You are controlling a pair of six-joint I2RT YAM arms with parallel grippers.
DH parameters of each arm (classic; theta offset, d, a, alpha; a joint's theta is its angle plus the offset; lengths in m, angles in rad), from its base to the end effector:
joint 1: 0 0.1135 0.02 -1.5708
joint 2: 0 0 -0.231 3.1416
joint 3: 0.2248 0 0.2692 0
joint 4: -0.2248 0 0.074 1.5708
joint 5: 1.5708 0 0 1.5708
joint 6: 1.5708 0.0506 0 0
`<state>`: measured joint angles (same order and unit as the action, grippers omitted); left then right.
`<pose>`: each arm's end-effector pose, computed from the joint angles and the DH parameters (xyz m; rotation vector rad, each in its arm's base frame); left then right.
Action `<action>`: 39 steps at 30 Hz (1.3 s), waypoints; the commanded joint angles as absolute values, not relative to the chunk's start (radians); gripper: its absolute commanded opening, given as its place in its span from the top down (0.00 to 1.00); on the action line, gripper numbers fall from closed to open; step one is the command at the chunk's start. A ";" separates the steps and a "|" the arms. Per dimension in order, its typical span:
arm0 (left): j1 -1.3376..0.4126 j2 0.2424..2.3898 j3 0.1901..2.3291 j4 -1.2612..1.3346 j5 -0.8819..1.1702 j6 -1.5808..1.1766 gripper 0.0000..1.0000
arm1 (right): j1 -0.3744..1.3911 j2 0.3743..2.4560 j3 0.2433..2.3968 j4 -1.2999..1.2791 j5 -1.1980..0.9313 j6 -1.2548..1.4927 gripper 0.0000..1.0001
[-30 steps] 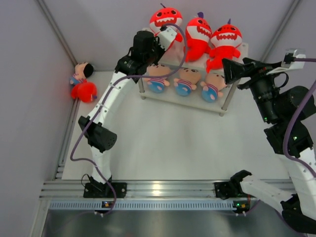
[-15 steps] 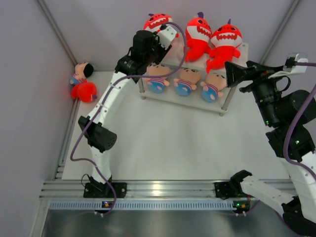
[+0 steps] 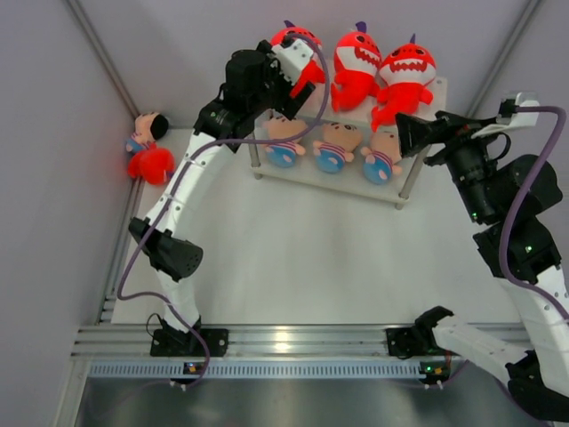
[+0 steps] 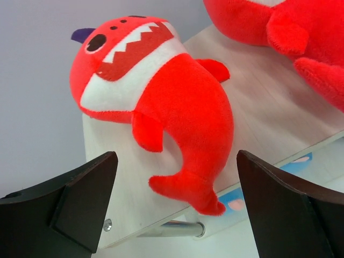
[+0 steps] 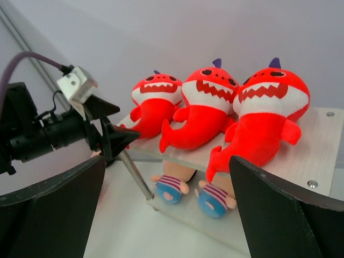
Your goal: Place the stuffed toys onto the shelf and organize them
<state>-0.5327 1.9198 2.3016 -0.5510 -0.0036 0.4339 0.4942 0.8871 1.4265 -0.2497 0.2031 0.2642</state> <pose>0.3817 -0.2248 0.4631 0.8065 1.5424 -0.0694 0.1693 0.0796 0.5142 0.0272 1.3045 0.5196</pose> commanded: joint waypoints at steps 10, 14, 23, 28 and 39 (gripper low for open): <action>-0.537 1.657 2.289 -0.524 -0.053 0.367 0.02 | 0.480 0.812 1.260 -0.520 0.489 0.219 0.00; -0.535 1.462 2.062 -0.580 -0.277 0.426 0.02 | 0.472 0.720 1.122 -0.629 0.589 0.306 0.01; -0.359 1.025 1.336 -0.827 -0.444 0.313 0.02 | 0.460 0.528 0.835 -0.799 0.566 0.477 0.01; -0.232 0.965 1.010 -0.781 -0.341 0.305 0.02 | 0.460 0.541 0.697 -0.736 0.502 0.555 0.01; -0.115 1.234 0.649 -0.426 -0.211 0.319 0.02 | 0.460 0.621 0.597 -0.666 0.597 0.676 0.01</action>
<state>-0.1268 1.1976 0.6445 -0.5594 -0.2321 0.3305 0.4744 0.6167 0.6029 -0.7181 0.5327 0.6083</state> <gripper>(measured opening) 0.982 0.993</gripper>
